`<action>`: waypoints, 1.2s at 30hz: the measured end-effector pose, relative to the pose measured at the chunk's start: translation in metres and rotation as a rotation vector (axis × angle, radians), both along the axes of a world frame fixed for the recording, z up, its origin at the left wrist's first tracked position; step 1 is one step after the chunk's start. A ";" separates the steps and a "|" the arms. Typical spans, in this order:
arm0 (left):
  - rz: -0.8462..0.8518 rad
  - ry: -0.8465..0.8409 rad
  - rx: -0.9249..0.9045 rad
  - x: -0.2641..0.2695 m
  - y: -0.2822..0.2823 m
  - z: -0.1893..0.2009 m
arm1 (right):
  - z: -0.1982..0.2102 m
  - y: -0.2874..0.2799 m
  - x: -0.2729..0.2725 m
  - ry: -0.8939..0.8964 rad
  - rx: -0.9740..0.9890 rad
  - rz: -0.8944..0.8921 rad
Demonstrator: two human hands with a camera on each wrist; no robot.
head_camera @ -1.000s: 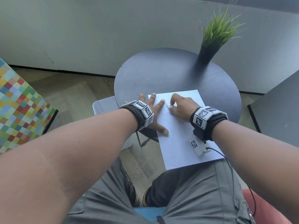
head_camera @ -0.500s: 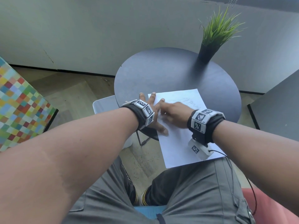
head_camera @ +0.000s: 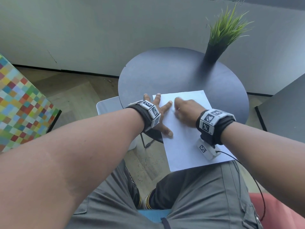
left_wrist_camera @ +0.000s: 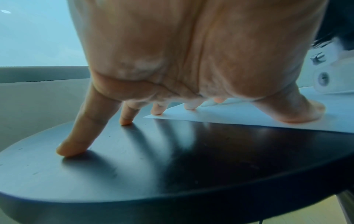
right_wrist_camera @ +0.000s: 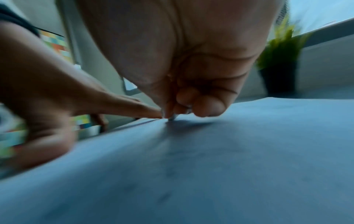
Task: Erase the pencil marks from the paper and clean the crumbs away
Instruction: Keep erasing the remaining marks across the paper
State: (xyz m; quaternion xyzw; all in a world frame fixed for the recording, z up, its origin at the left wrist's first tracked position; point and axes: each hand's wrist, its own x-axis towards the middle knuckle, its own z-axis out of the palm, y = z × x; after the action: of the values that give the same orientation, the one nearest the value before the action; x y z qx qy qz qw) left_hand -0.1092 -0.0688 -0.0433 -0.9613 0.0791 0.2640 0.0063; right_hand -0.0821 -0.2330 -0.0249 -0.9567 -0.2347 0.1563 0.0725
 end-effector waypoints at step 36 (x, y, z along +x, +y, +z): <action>-0.016 -0.020 0.087 -0.006 -0.007 0.014 | 0.001 -0.020 0.013 0.008 -0.023 -0.155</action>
State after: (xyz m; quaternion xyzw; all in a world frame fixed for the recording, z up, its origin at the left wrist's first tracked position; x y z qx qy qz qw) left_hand -0.1148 -0.0762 -0.0297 -0.9621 0.0751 0.2573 0.0509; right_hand -0.0694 -0.2527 -0.0234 -0.9721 -0.1579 0.1568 0.0742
